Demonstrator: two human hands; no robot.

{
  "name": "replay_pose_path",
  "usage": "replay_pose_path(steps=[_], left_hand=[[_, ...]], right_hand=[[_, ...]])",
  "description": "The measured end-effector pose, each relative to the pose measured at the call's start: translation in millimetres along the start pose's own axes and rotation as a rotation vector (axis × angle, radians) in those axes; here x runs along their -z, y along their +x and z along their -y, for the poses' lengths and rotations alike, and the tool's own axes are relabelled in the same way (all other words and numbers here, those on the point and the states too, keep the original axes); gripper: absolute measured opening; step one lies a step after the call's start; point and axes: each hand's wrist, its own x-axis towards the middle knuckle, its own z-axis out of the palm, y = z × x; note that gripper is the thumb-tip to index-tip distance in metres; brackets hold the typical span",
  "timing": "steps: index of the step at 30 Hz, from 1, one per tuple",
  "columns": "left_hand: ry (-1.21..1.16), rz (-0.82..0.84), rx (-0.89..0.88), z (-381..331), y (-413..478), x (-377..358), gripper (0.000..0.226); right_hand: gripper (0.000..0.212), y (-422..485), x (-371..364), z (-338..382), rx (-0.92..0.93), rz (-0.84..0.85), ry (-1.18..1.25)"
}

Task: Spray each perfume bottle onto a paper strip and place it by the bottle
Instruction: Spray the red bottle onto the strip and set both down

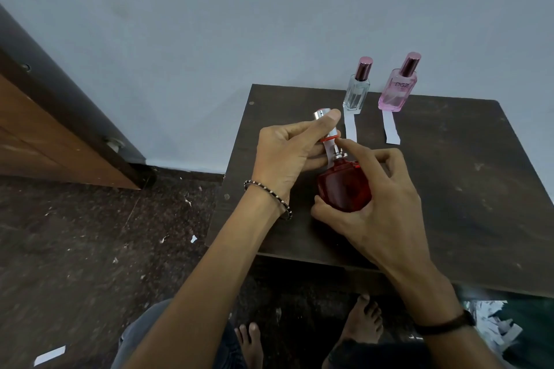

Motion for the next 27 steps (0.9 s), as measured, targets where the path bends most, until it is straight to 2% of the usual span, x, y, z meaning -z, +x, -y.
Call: replay_pose_path(steps=[11,17,19,21,23,25,26,27], left_hand=[[-0.021,0.024,0.039,2,2,1,0.033],[-0.055,0.012,0.047,3,4,1,0.031],[-0.071,-0.001,0.045,2,4,2,0.032],[-0.066,-0.001,0.05,2,5,3,0.034],[-0.055,-0.009,0.058,1,6,4,0.036],[-0.036,-0.029,0.066,0,8,5,0.036],[-0.03,-0.036,0.069,0,8,5,0.037],[-0.031,-0.04,0.072,0,8,4,0.037]], right_hand=[[0.088,1,3,4,-0.034,0.016,-0.049],[0.084,0,4,2,0.023,0.003,0.006],[0.086,0,10,0,0.012,0.01,0.119],[0.089,0,17,-1,-0.096,0.008,0.317],[0.088,2,20,-3,-0.274,-0.015,0.633],[0.097,9,23,-7,-0.442,0.019,0.984],[0.1,11,26,-7,-0.47,0.048,1.155],[0.09,10,28,-6,-0.467,0.076,1.29]])
